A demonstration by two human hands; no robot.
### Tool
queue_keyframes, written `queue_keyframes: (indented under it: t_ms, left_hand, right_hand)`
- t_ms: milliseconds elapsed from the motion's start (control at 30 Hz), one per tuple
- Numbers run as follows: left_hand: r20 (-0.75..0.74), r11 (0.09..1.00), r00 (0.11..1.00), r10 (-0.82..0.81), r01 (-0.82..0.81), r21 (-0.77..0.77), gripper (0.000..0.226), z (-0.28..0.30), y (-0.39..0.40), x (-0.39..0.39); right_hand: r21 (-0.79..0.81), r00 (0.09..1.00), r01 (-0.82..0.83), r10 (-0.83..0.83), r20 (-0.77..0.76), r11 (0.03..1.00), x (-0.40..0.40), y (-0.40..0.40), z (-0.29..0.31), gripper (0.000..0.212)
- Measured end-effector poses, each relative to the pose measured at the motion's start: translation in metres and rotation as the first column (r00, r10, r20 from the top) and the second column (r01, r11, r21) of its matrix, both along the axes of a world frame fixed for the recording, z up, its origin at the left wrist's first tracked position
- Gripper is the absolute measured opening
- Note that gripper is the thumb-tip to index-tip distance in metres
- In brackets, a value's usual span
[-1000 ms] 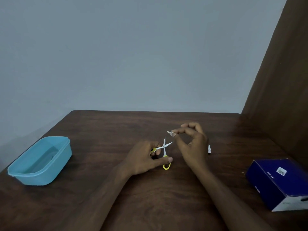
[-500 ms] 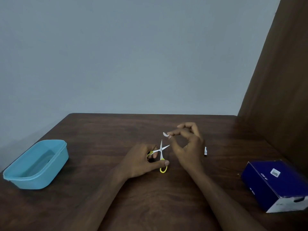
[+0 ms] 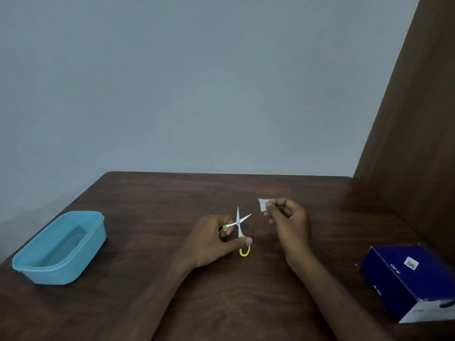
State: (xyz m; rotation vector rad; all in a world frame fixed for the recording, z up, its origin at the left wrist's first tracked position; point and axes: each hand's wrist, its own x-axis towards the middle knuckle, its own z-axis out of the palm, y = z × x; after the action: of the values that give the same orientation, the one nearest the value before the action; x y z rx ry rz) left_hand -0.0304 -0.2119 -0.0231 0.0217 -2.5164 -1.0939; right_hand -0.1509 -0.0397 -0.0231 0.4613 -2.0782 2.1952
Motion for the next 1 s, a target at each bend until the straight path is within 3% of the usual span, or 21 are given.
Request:
queue_keyframes:
  t_ms: [100, 167, 267, 367, 500, 567, 633, 733, 867, 1000]
  left_hand:
    - [0.007, 0.999, 1.000, -0.006, 0.006, 0.040, 0.063, 0.000, 0.000, 0.001]
    - [0.016, 0.999, 1.000, -0.011, 0.010, 0.043, 0.056, 0.001, 0.000, 0.001]
    - [0.034, 0.997, 0.999, 0.002, -0.005, 0.082, 0.063, 0.003, -0.001, 0.001]
    - [0.038, 0.988, 0.999, 0.001, -0.007, 0.155, 0.065, 0.004, -0.002, 0.001]
    - [0.045, 0.988, 0.999, 0.015, -0.022, 0.155, 0.067, 0.004, -0.003, 0.002]
    - [0.042, 0.989, 0.999, 0.023, -0.029, 0.146, 0.067, 0.003, -0.002, 0.002]
    - [0.037, 0.990, 0.999, 0.018, -0.023, 0.141, 0.068, 0.003, -0.001, 0.002]
    - [0.035, 0.990, 0.999, 0.004, -0.009, 0.143, 0.065, 0.004, -0.001, 0.001]
    - [0.018, 0.991, 1.000, 0.025, -0.027, 0.131, 0.068, 0.003, 0.000, -0.001]
    - [0.042, 0.992, 0.999, 0.005, -0.010, 0.126, 0.066, 0.001, 0.000, -0.002]
  right_hand:
    - [-0.041, 0.976, -0.183, 0.186, 0.116, 0.982, 0.009, 0.000, -0.002, 0.010]
    - [-0.025, 0.938, -0.323, 0.324, 0.125, 0.946, 0.019, -0.002, 0.002, 0.015]
    - [-0.049, 0.894, -0.428, 0.431, 0.123, 0.902, 0.031, -0.005, 0.008, 0.025]
    - [-0.103, 0.912, -0.391, 0.400, 0.096, 0.915, 0.032, -0.008, 0.010, 0.029]
    - [-0.310, 0.929, -0.284, 0.340, 0.143, 0.907, 0.022, -0.007, 0.015, 0.027]
    - [-0.230, 0.953, -0.241, 0.275, 0.125, 0.943, 0.016, -0.005, 0.010, 0.026]
    - [-0.032, 0.970, -0.236, 0.238, 0.049, 0.971, 0.016, -0.004, 0.005, 0.025]
    - [0.031, 0.937, -0.349, 0.348, 0.035, 0.936, 0.027, -0.007, 0.004, 0.026]
    - [-0.098, 0.934, -0.355, 0.358, 0.017, 0.930, 0.031, -0.006, 0.010, 0.028]
    - [-0.301, 0.929, -0.300, 0.349, 0.125, 0.905, 0.016, 0.000, 0.013, 0.025]
